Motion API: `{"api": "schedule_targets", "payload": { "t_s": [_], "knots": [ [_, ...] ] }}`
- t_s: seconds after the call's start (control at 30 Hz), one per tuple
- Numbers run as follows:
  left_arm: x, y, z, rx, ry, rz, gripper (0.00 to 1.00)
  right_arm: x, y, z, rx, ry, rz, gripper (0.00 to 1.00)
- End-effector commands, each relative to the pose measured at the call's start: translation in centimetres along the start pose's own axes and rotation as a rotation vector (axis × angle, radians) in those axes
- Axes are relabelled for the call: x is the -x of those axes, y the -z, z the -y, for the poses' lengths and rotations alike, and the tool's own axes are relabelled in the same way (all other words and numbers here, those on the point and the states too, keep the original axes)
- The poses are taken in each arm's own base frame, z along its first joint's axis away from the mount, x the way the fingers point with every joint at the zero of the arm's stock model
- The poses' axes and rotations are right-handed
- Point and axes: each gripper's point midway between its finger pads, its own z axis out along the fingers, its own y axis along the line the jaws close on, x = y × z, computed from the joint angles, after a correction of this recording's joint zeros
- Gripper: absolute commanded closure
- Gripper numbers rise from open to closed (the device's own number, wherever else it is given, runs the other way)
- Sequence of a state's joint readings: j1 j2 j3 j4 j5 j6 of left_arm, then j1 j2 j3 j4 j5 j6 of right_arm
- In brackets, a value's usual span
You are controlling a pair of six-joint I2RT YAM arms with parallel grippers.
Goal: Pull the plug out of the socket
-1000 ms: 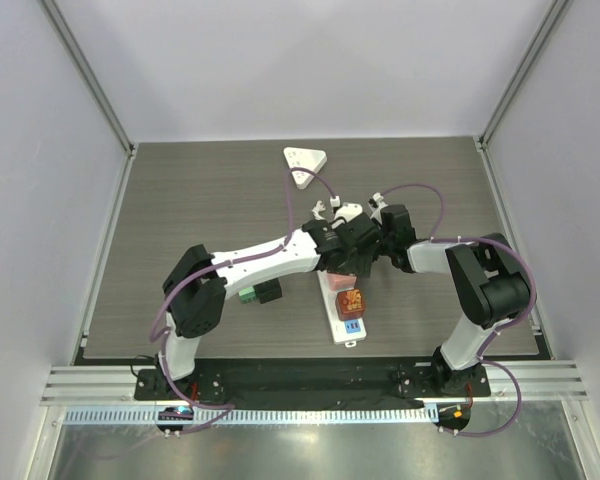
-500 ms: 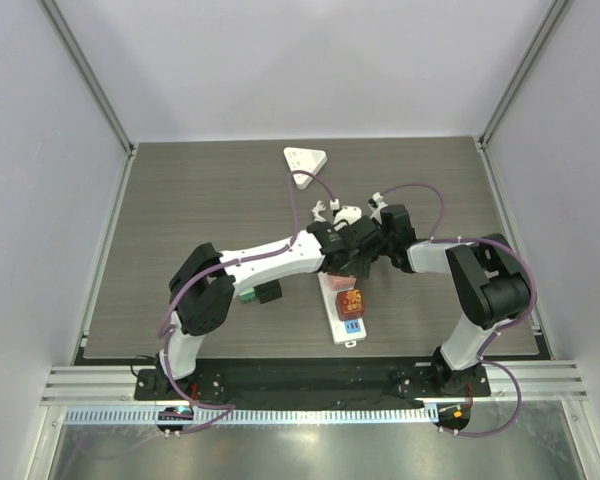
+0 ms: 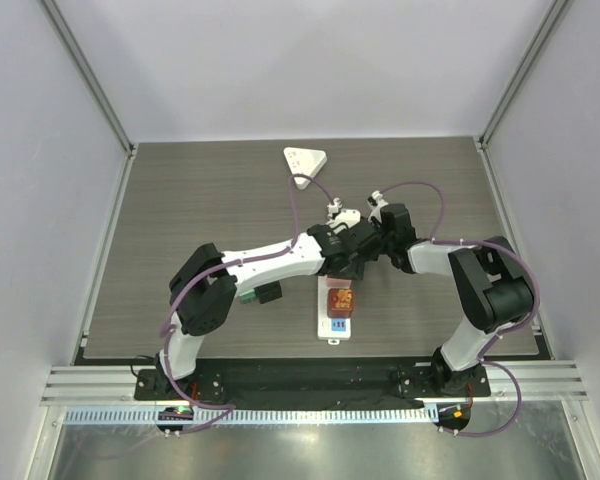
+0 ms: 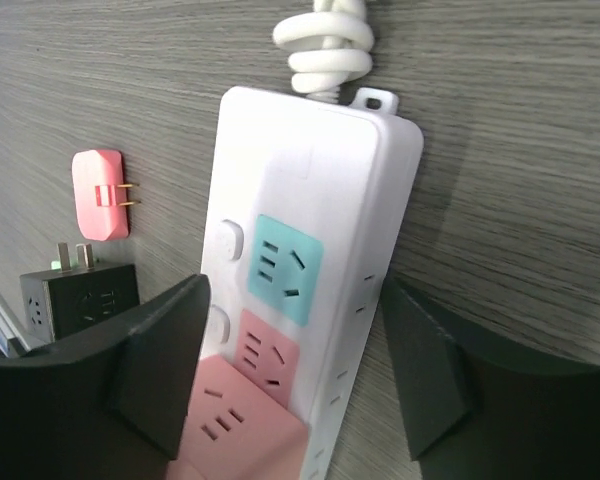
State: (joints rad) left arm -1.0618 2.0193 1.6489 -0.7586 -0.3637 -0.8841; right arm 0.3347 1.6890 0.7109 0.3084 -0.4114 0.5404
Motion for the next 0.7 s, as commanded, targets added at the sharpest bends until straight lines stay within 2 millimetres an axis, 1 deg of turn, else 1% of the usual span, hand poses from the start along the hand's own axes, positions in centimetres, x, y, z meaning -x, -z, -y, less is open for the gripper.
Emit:
{"api": "schedule_targets", "payload": {
  "t_s": [0.0, 0.07, 0.1, 0.13, 0.17, 0.2, 0.23, 0.3, 0.4, 0.57, 0.67],
  "knots": [
    [0.8, 0.9, 0.2, -0.042, 0.002, 0.044, 0.53, -2.5, 0.6, 2.6, -0.11, 0.007, -0.067, 0.21],
    [1.3, 1.5, 0.2, -0.054, 0.006, 0.064, 0.61, -2.1, 0.9, 2.4, -0.106, 0.014, -0.052, 0.14],
    [1.2, 1.5, -0.1, -0.049, 0.001, 0.066, 0.64, -2.0, 1.2, 2.2, -0.099, 0.009, -0.042, 0.11],
    [1.6, 2.0, 0.1, -0.066, 0.003, 0.08, 0.66, -1.6, 1.3, 1.6, -0.069, 0.014, -0.023, 0.06],
    [1.7, 2.2, 0.1, -0.075, 0.001, 0.085, 0.7, -1.5, 1.4, 1.3, -0.055, 0.007, -0.017, 0.03],
    [1.8, 2.1, 0.1, -0.08, 0.002, 0.091, 0.73, -1.6, 1.5, 1.3, -0.043, -0.006, -0.015, 0.02],
    [1.9, 2.3, 0.1, -0.084, -0.002, 0.095, 0.79, -1.4, 1.4, 1.1, -0.027, -0.006, -0.007, 0.01],
    [2.1, 2.7, 0.2, -0.094, -0.001, 0.105, 0.9, -1.8, 1.4, 0.6, 0.007, -0.018, -0.021, 0.01],
    [2.6, 3.5, 0.2, -0.109, 0.011, 0.123, 1.0, -2.1, 1.2, 0.5, 0.031, -0.045, -0.032, 0.02],
    [3.7, 4.5, -0.1, -0.116, 0.026, 0.174, 1.0, -2.3, 0.9, 0.3, 0.064, -0.084, -0.037, 0.07],
    [4.4, 5.3, -0.2, -0.129, 0.042, 0.208, 1.0, -2.3, 0.8, -0.1, 0.097, -0.106, -0.041, 0.1]
  ]
}}
